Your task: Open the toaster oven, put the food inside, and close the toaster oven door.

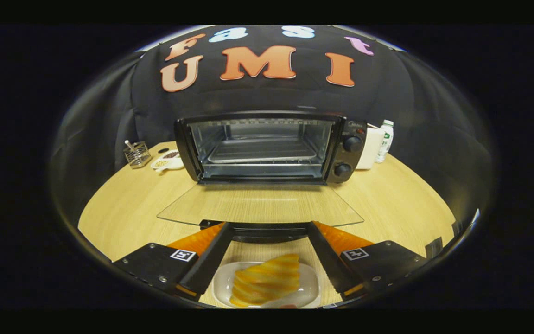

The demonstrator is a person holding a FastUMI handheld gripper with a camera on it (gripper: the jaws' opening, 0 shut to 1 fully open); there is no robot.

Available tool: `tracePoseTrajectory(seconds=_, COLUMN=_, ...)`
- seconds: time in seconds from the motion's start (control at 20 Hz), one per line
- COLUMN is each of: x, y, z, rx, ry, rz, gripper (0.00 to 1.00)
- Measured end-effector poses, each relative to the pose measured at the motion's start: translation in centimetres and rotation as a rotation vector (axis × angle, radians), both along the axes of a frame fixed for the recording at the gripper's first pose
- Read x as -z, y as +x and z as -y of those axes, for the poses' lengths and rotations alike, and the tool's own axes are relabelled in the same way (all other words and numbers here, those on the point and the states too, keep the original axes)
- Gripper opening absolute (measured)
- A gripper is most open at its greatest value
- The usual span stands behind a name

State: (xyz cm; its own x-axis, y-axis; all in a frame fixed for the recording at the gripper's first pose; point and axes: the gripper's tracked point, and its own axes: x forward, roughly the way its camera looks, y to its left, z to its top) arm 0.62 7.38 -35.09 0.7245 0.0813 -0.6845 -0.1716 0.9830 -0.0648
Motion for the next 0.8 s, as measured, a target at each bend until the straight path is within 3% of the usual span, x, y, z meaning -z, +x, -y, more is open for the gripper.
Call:
tracePoseTrajectory(seconds=0.3, x=2.4, y=-0.5, z=0.6, rx=0.031, ry=0.017, rz=-0.076, gripper=0.99)
tracePoseTrajectory(seconds=0.8, x=-1.8, y=-1.6, z=2.1, rx=0.117, ry=0.03, rz=-0.003, gripper=0.99)
